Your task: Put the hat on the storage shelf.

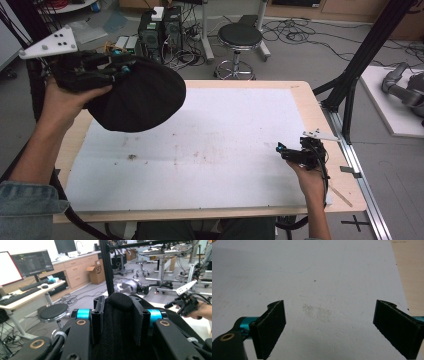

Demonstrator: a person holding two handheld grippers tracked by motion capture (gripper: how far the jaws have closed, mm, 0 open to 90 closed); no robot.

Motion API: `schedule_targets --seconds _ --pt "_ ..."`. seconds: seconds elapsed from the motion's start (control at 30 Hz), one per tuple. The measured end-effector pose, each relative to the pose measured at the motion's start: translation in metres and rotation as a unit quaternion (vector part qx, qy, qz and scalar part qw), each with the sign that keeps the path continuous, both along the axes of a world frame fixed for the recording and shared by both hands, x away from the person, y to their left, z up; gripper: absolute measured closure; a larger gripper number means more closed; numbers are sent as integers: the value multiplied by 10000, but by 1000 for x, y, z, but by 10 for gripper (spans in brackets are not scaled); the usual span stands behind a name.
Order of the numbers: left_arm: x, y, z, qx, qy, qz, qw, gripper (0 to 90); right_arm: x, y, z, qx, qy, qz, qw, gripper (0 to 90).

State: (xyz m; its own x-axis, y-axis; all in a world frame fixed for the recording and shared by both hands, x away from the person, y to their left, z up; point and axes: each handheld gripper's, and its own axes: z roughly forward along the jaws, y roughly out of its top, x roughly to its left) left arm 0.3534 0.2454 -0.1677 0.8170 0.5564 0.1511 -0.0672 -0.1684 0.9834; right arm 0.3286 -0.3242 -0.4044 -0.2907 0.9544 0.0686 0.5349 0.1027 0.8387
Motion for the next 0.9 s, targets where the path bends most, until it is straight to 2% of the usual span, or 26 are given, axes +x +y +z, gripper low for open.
schedule_targets --seconds 0.17,0.43,0.63,0.9 --pt "2 6 16 -40 -115 90 9999 669 0 1 0 8 27 -10 10000 108" --pt "7 16 37 97 -325 214 9992 669 0 0 -1 5 13 -10 10000 107" --pt "16 24 42 79 -360 365 9987 669 1 0 -1 -20 20 8 10000 107" --pt "28 34 49 207 -426 575 9972 670 1 0 -2 -18 44 -6 10000 108"
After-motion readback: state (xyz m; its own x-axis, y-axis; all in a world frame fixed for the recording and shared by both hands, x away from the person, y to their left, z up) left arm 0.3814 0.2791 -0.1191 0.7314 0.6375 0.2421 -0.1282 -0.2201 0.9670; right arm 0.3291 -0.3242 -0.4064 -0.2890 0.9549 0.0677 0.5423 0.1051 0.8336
